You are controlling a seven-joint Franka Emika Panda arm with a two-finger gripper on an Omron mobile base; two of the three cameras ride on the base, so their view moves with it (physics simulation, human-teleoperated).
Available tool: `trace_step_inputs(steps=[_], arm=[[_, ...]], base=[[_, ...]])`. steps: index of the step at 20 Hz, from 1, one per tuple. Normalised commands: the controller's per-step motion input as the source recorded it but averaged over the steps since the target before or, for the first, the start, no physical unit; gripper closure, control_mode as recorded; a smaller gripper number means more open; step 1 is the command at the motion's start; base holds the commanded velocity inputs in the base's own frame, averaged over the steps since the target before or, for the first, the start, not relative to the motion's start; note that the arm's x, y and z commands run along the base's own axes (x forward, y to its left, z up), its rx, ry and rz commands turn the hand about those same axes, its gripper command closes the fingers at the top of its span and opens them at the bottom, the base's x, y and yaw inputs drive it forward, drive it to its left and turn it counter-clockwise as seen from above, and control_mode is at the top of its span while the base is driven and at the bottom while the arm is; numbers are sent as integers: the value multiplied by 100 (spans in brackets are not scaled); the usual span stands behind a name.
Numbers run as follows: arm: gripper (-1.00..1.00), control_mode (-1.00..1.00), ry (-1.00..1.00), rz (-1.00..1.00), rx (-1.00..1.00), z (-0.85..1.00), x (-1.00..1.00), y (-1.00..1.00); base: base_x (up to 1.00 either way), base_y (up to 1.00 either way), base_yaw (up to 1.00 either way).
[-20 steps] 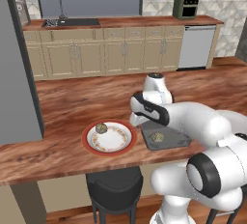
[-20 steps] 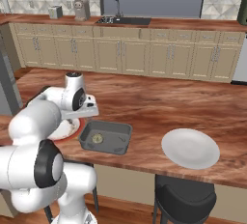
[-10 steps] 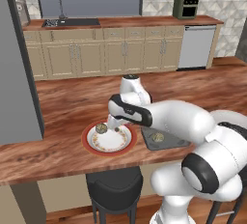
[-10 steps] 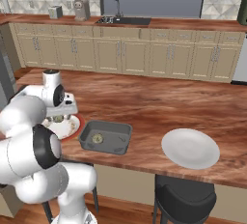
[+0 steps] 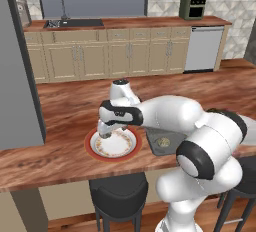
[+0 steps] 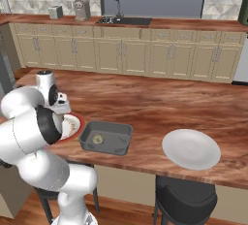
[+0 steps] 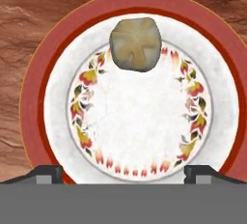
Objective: Place two dumplings into each of the tupperware containers and then place the containers in the fridge.
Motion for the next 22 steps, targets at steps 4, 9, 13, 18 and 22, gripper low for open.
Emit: trace_step_inputs(steps=[4, 9, 13, 18, 22], arm=[[-100, -100, 0, 0, 0, -30, 43, 32], [-100, -100, 0, 0, 0, -33, 44, 24], [-100, -100, 0, 0, 0, -14, 47, 8], [-100, -100, 0, 0, 0, -18, 38, 8], [-100, -100, 0, 0, 0, -32, 22, 8]], base=[[0, 0, 0], [0, 0, 0], [0, 0, 0], [0, 0, 0], [0, 0, 0]])
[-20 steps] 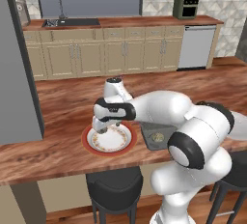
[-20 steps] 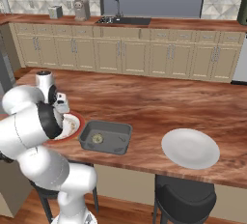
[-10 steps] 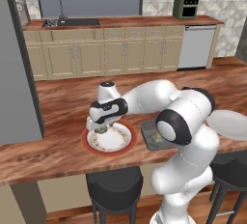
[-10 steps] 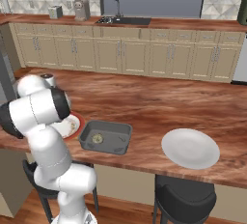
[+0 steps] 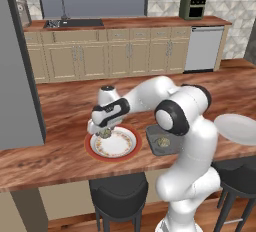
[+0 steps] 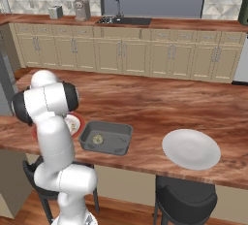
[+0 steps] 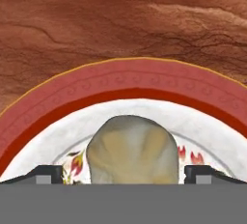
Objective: Place two dumplings into each of the tupperware containers and then place the containers in the fridge.
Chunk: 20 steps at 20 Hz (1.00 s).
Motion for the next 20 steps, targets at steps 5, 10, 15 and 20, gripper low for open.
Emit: trace_step_inputs(steps=[5, 10, 15, 20], arm=[[-100, -100, 0, 0, 0, -41, 6, 6], [100, -100, 0, 0, 0, -6, 1, 0], [100, -100, 0, 0, 0, 49, 0, -18], [100, -100, 0, -2, 1, 81, -32, -87]], base=[[0, 0, 0], [0, 0, 0], [0, 0, 0], [0, 0, 0]])
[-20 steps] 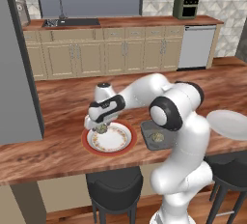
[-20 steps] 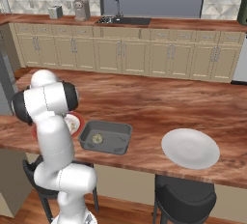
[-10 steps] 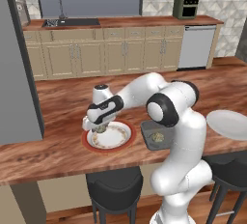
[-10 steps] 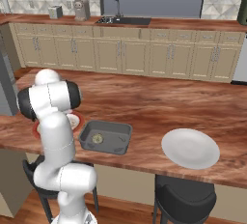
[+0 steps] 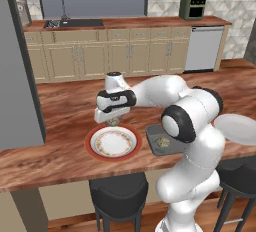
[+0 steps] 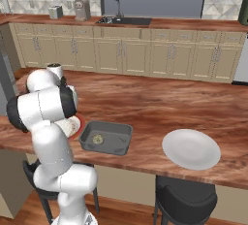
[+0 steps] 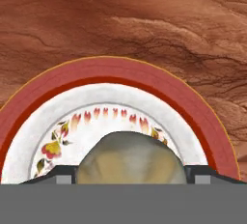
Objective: Place two dumplings into each of the tupperware containers and then place the containers in the fridge.
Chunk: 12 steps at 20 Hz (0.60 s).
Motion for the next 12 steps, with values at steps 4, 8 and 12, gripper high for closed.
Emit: trace_step_inputs(steps=[4, 8, 12], arm=[[100, -100, 0, -10, 13, 43, -88, -100], [100, -100, 0, -14, 16, 30, -94, -100], [100, -100, 2, -10, 6, 36, -48, -100]], base=[[0, 0, 0], [0, 0, 0], [0, 0, 0]])
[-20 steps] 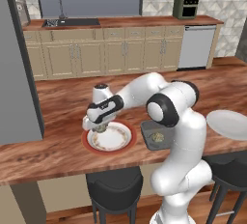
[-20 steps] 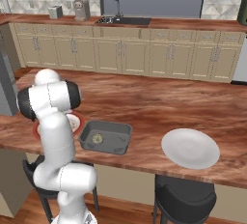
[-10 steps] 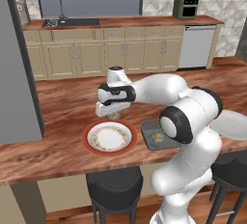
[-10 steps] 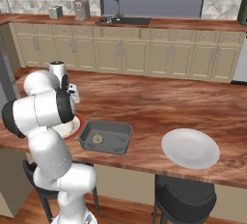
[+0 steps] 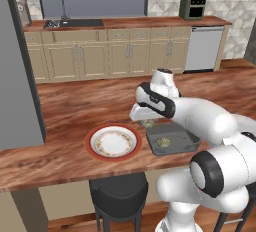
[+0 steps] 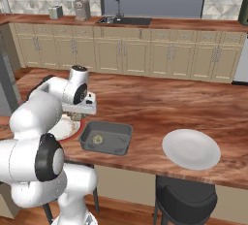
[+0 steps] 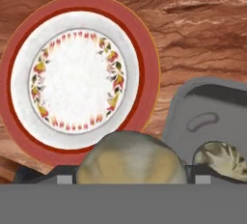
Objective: Place two dumplings into each of the tupperware containers and then place the containers in the fridge.
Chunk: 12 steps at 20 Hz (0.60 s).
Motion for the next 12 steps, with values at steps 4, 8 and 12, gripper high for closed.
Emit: trace_step_inputs(steps=[4, 8, 12], arm=[[100, -100, -1, -3, -6, 0, -5, -90], [100, -100, -1, 0, -19, -2, 0, -63], [100, -100, 15, -4, -9, 6, 9, -67]], base=[[0, 0, 0], [0, 0, 0], [0, 0, 0]])
